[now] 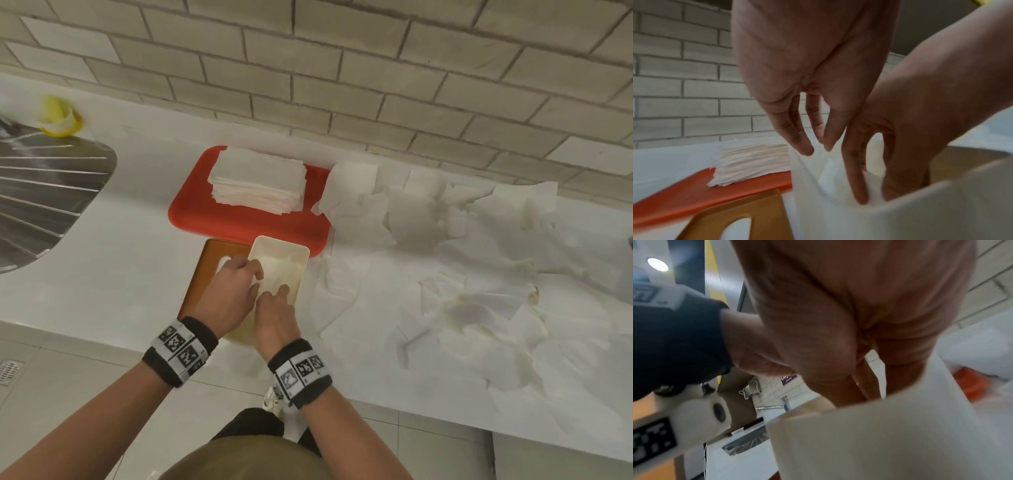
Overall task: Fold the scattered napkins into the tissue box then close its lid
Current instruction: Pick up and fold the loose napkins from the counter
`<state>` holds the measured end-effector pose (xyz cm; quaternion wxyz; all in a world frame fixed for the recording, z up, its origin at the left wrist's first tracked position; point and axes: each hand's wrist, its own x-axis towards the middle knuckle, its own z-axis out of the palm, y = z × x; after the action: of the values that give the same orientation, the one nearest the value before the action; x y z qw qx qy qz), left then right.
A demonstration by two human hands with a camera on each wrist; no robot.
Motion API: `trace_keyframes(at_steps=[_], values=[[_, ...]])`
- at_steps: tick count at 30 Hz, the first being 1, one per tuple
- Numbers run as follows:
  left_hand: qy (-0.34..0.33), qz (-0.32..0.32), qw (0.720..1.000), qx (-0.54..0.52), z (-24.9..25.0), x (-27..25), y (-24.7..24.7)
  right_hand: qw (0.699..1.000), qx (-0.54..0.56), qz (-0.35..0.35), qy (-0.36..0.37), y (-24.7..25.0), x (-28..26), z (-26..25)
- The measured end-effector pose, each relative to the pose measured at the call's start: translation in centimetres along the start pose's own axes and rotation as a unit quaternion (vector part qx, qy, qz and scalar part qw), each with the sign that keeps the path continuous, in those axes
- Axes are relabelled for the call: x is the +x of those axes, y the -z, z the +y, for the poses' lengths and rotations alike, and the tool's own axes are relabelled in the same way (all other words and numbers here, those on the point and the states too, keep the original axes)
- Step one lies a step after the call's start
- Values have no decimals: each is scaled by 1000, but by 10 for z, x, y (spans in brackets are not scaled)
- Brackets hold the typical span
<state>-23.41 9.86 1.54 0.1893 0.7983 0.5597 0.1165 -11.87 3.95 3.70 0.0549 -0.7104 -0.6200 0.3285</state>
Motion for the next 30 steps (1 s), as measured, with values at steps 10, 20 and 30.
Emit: trace_keyframes(at_steps=[10, 20, 30], values=[[246, -174, 902, -310, 17, -8, 56, 936, 235, 200, 172, 67, -32, 6], [113, -81, 809, -571, 14, 33, 60, 942, 315, 74, 89, 55, -64, 36], [-57, -9, 995, -83, -18, 68, 20, 994, 85, 67, -14, 7, -12, 26]])
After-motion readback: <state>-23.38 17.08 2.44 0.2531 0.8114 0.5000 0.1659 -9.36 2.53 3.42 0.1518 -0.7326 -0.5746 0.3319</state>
